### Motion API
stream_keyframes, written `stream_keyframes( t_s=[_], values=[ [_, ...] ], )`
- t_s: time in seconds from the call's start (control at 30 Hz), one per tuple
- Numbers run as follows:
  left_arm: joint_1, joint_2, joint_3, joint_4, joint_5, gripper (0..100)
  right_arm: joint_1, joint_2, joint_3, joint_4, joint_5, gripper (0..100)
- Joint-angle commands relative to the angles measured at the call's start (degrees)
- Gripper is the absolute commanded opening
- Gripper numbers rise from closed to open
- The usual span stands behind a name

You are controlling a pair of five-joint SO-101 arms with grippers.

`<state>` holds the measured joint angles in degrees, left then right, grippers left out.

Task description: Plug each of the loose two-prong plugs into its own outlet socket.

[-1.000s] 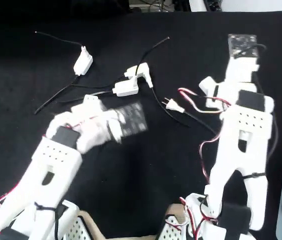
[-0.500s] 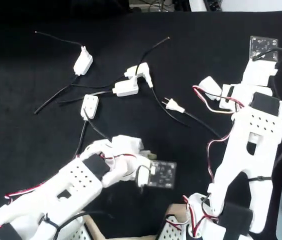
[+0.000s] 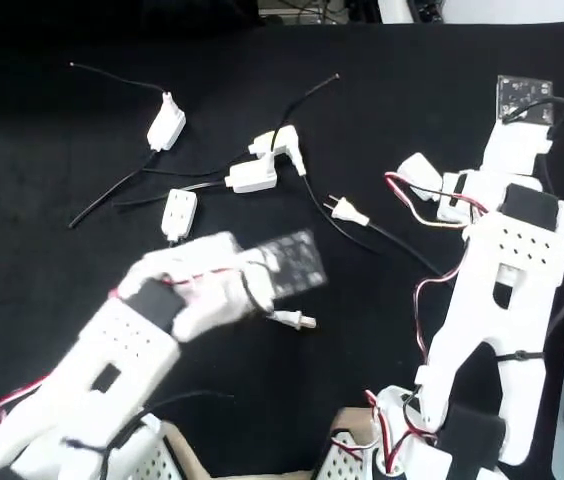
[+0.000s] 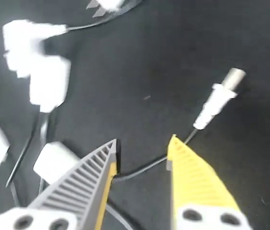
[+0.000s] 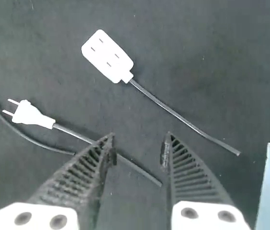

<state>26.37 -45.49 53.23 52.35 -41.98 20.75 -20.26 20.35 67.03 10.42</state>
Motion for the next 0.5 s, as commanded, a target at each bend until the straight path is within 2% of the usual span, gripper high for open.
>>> stream_keyframes(
  t_s=[0.0, 0.2, 0.47],
  values=[
    [-6.64, -11.6, -3.65, 6.24, 5.98, 15, -4.4, -1.8, -5.14, 6.33, 5.89, 15.2],
    [-20.26, -28.75, 1.01, 13.63, 15.12, 16, -19.16, -1.45, -5.85, 19.34, 16.7, 15.0],
    [-46.55, -50.11, 15.52, 16.26, 15.47, 16, -39.21, -1.36, 4.44, 18.2, 19.52, 15.1]
  ],
)
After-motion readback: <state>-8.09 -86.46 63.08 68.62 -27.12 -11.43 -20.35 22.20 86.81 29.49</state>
